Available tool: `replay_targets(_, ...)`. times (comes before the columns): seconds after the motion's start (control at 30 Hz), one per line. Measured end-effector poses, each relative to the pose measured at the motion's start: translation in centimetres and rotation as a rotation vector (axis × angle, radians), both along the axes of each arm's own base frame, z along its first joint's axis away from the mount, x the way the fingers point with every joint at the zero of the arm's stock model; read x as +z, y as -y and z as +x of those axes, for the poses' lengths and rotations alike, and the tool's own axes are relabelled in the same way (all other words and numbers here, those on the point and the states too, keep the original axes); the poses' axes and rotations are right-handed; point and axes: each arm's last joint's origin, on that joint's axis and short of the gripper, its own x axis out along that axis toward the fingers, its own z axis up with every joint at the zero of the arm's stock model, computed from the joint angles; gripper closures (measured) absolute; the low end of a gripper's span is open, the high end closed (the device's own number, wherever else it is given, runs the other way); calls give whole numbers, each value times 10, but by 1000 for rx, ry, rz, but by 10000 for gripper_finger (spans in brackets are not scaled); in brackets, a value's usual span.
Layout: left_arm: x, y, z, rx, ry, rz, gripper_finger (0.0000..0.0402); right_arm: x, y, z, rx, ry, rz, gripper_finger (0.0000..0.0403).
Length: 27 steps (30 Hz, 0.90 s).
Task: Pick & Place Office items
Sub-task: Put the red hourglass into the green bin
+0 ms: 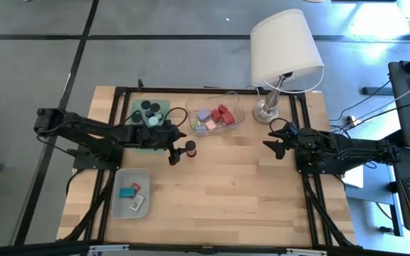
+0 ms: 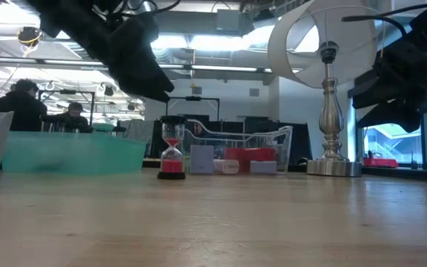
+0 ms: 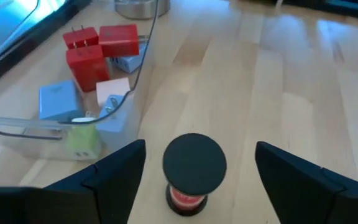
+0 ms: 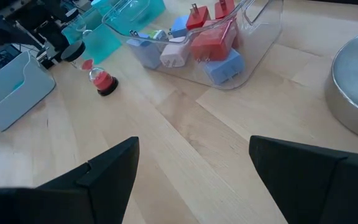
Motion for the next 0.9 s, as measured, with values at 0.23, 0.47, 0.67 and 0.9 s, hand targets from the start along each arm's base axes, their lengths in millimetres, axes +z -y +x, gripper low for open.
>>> replay_targets(0.23,-15,6,-5,-51,33,104,52,0,0,0,0,0,0,96)
replay_targets(0.47,-16,7,-6,-53,60,98,22,0,0,0,0,0,0,96)
replay_targets(0.67,-18,7,-5,-45,47,104,8,0,0,0,-1,0,0,96)
replay_targets(0.9,-35,6,4,-29,-9,114,6,0,0,0,-3,0,-1,96)
